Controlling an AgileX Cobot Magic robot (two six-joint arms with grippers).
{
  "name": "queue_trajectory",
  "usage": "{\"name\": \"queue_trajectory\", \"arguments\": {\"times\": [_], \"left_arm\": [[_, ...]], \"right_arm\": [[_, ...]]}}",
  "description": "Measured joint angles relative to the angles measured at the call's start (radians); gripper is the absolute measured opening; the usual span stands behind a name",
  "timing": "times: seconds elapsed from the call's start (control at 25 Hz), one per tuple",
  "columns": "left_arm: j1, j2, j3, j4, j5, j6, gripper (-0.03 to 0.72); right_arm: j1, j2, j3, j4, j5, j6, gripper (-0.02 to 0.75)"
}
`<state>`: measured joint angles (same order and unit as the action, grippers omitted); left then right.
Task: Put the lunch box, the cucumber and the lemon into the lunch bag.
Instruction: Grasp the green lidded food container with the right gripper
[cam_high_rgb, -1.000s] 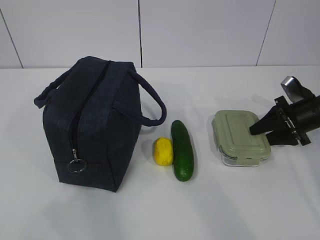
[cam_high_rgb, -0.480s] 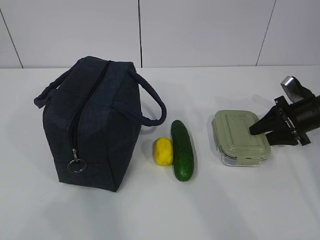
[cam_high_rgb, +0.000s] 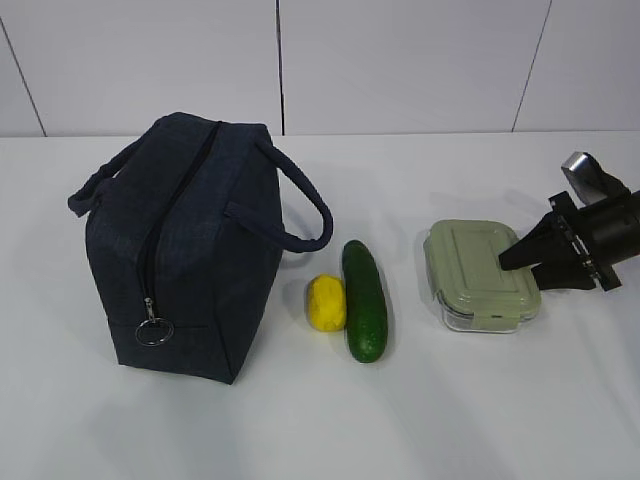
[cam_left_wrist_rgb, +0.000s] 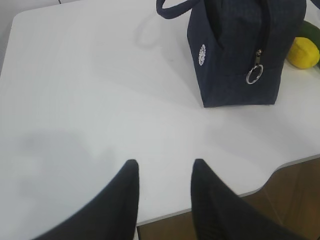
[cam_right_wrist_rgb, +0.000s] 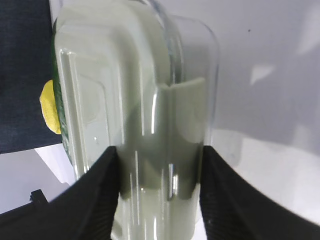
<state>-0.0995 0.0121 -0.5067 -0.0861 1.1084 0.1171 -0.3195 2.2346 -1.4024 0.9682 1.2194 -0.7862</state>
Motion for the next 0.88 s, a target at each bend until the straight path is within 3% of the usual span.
{"name": "queue_trajectory", "arguments": {"times": [0.72, 0.88], "left_arm": [[0.0, 0.0, 0.0, 0.0, 0.0, 0.0, 0.239], [0.0, 0.0, 0.0, 0.0, 0.0, 0.0, 0.239]], "right_arm": [[0.0, -0.008, 0.0, 0.009, -0.007, 0.015, 0.347], [0.0, -0.035, 0.002, -0.001, -0.03, 0.022, 0.27]]}}
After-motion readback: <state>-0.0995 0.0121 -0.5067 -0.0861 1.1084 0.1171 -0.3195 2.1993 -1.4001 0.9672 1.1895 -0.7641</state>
